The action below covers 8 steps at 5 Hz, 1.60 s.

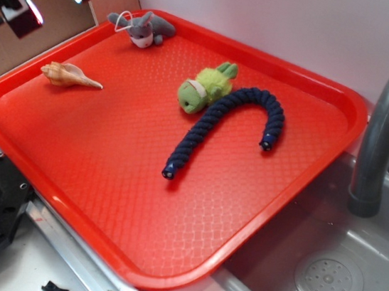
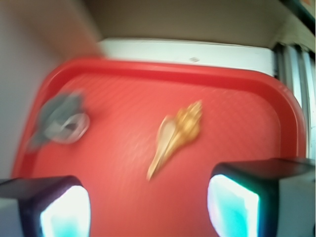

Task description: Grab the shell.

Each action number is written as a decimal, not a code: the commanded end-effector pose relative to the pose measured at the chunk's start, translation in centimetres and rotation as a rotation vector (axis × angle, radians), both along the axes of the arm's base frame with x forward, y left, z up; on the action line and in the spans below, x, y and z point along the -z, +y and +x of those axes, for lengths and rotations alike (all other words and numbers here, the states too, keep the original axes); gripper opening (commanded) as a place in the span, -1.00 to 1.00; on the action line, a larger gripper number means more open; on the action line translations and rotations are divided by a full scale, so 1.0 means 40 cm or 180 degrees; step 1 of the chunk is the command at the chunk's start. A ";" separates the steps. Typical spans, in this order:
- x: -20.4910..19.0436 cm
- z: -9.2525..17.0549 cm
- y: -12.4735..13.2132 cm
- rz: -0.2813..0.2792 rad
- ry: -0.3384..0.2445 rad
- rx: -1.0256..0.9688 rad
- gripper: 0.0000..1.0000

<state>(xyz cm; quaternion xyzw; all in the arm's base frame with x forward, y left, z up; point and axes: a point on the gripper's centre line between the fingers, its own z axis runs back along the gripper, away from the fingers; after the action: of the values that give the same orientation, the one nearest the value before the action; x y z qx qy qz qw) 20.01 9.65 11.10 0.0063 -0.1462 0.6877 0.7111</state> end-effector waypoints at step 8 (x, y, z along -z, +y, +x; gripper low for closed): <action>0.166 -0.049 0.075 0.0379 0.0520 -0.1414 -1.00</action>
<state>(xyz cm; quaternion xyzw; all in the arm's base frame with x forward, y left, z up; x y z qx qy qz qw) 19.88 12.02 2.94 0.1452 -0.1036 0.8019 0.5702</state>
